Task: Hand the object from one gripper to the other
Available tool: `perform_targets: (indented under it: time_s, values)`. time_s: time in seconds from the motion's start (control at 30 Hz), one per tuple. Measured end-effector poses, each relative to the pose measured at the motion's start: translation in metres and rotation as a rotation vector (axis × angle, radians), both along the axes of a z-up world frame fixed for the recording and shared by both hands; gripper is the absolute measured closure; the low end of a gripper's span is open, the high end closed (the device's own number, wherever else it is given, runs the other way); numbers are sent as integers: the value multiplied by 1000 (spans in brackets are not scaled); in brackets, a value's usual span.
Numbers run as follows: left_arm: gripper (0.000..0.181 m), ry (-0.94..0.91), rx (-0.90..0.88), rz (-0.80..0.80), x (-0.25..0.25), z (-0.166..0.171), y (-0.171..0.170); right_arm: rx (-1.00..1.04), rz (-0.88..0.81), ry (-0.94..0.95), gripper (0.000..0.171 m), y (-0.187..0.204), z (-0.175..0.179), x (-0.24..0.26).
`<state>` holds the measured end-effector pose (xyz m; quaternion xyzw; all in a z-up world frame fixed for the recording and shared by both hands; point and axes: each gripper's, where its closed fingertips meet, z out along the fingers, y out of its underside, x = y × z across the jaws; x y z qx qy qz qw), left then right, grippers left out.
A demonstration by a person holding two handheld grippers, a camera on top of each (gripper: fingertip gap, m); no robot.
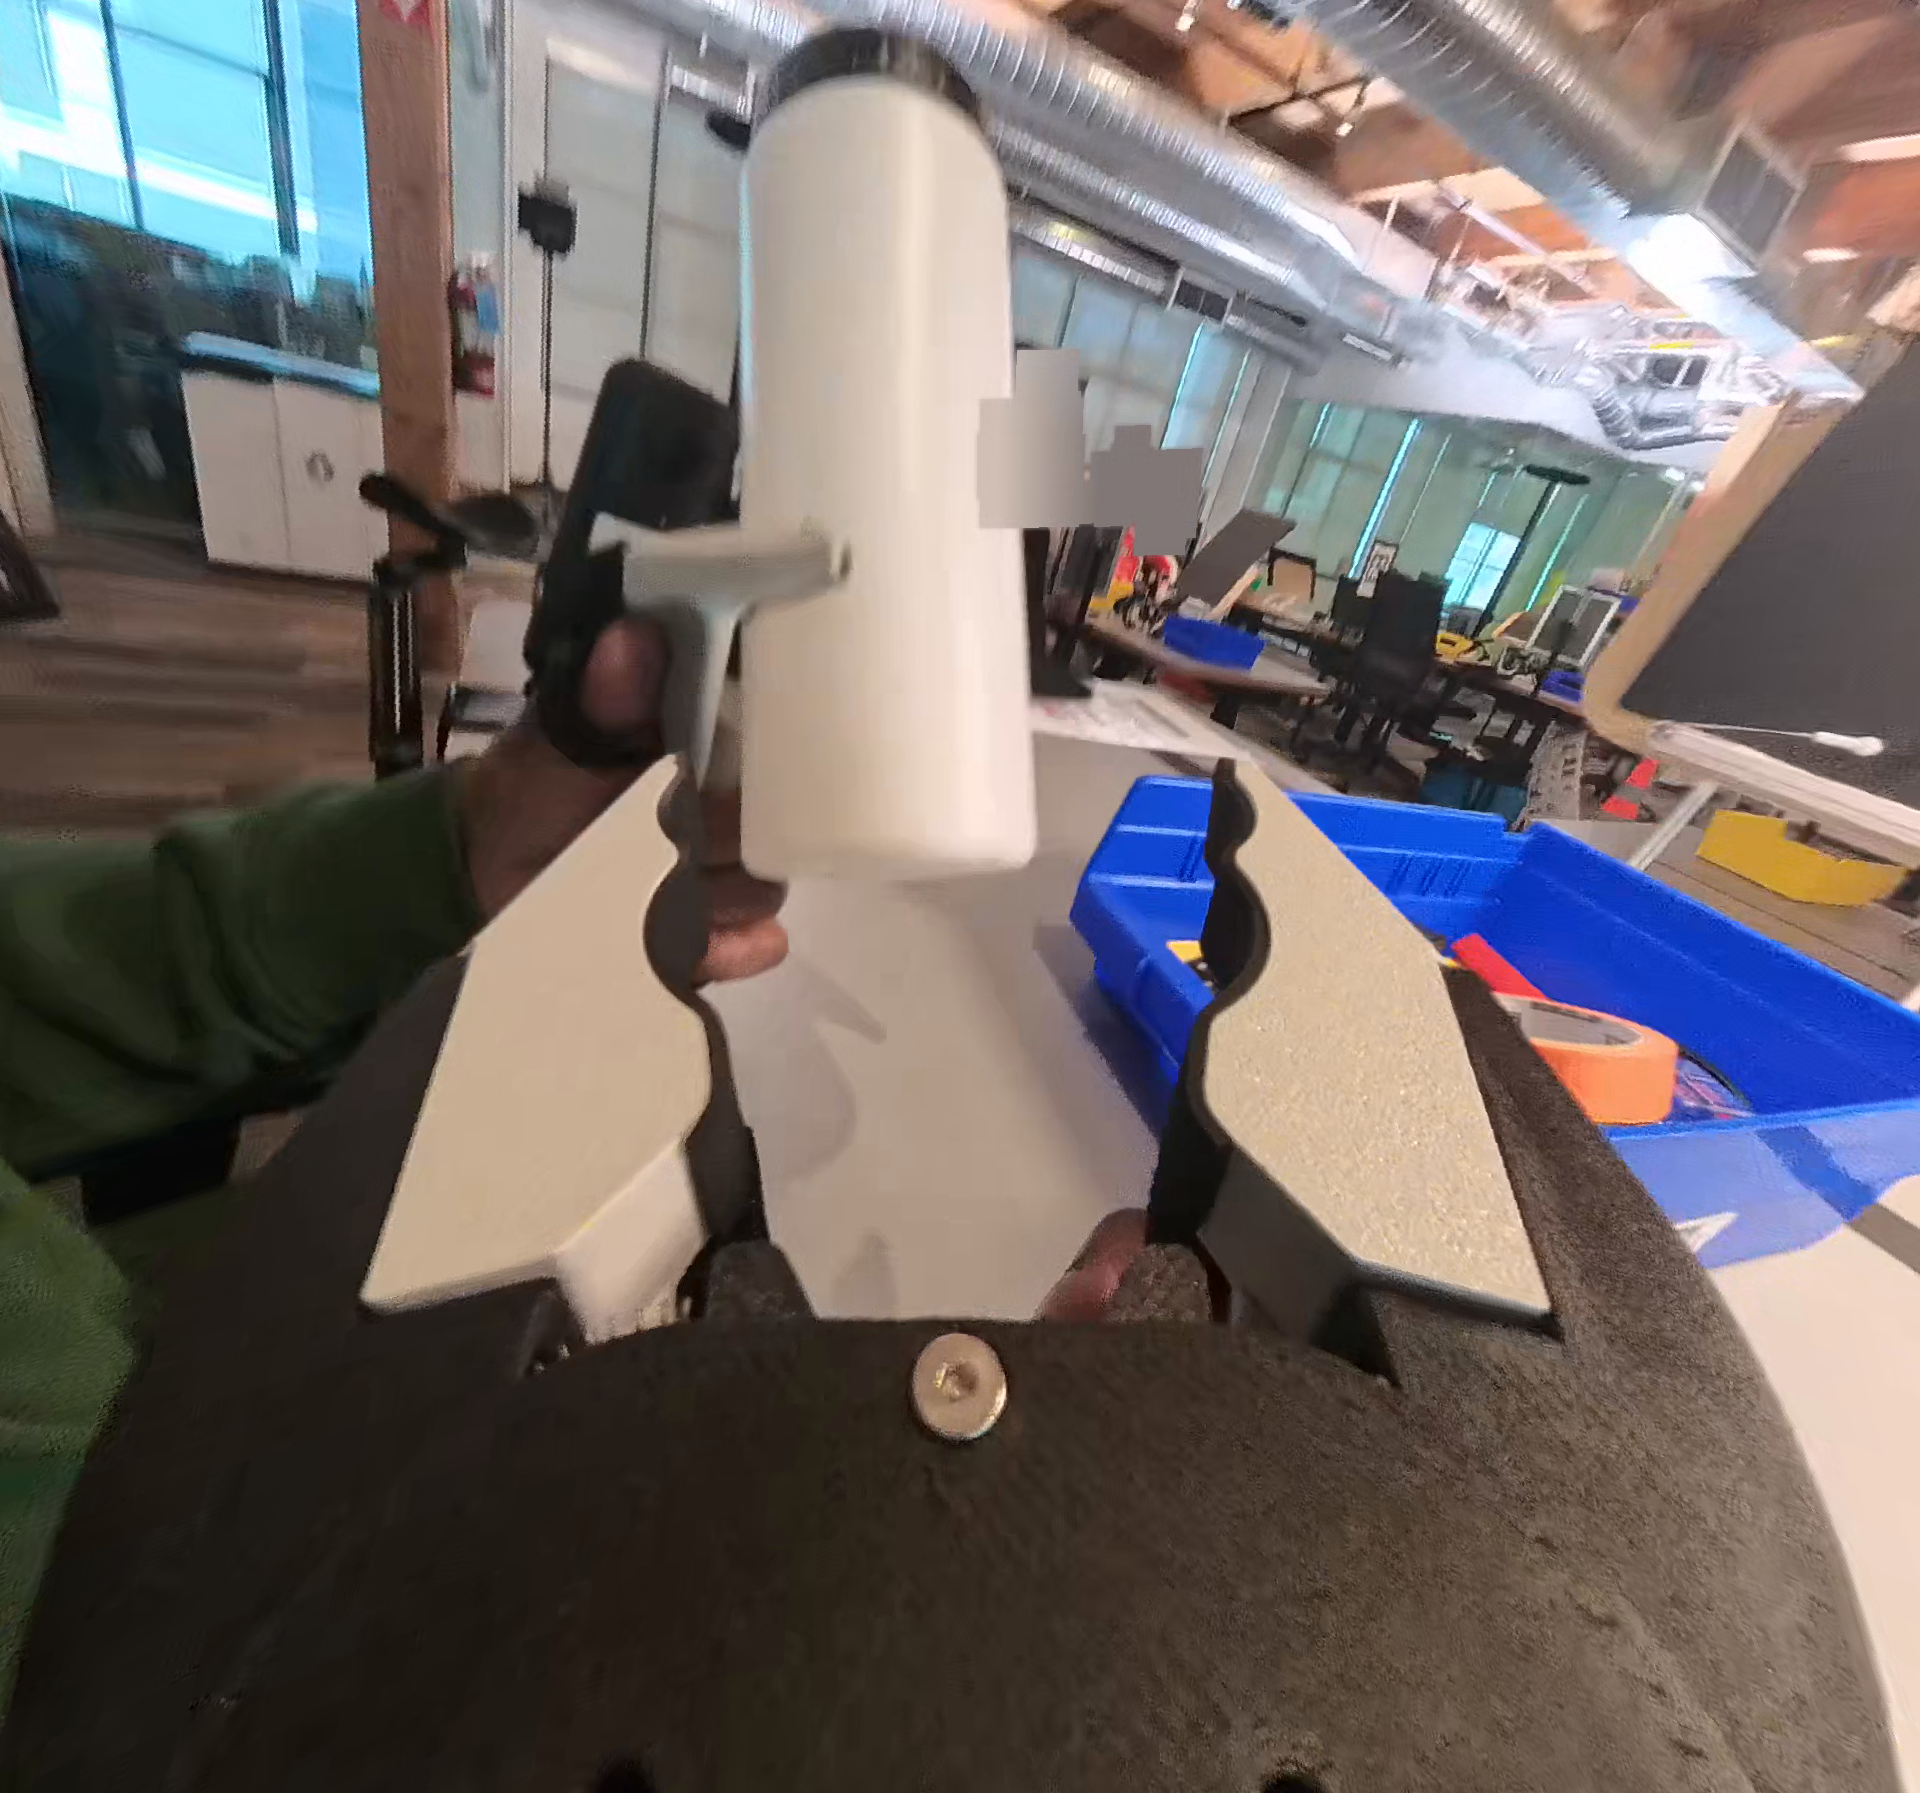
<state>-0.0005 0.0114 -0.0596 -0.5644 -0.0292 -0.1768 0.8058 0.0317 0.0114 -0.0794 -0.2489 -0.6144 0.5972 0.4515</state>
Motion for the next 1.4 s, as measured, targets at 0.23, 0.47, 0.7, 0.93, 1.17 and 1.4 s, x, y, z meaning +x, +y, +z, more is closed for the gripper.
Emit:
perform_targets:
  time_s: [0.23,0.47,0.7,0.93,1.17,1.4]
  values:
    - [82,-80,73,-119,15,7,0,113,-95,47,67,-18,-10,-11]
    - [82,-9,-29,-207,37,-8,8,187,-171,148,66,-6,-1,-7]
    - [81,-50,-58,-369,57,-12,6,443,-242,176,65,-19,-25,-15]
    - [81,-44,-68,-390,63,-14,6,488,-276,242,66,-21,-20,-12]
    - [81,-36,-69,-406,66,-14,5,518,-300,271,67,-21,-19,-10]
    - [84,-35,-53,-413,66,-13,2,573,-354,343,67,-20,-12,-6]
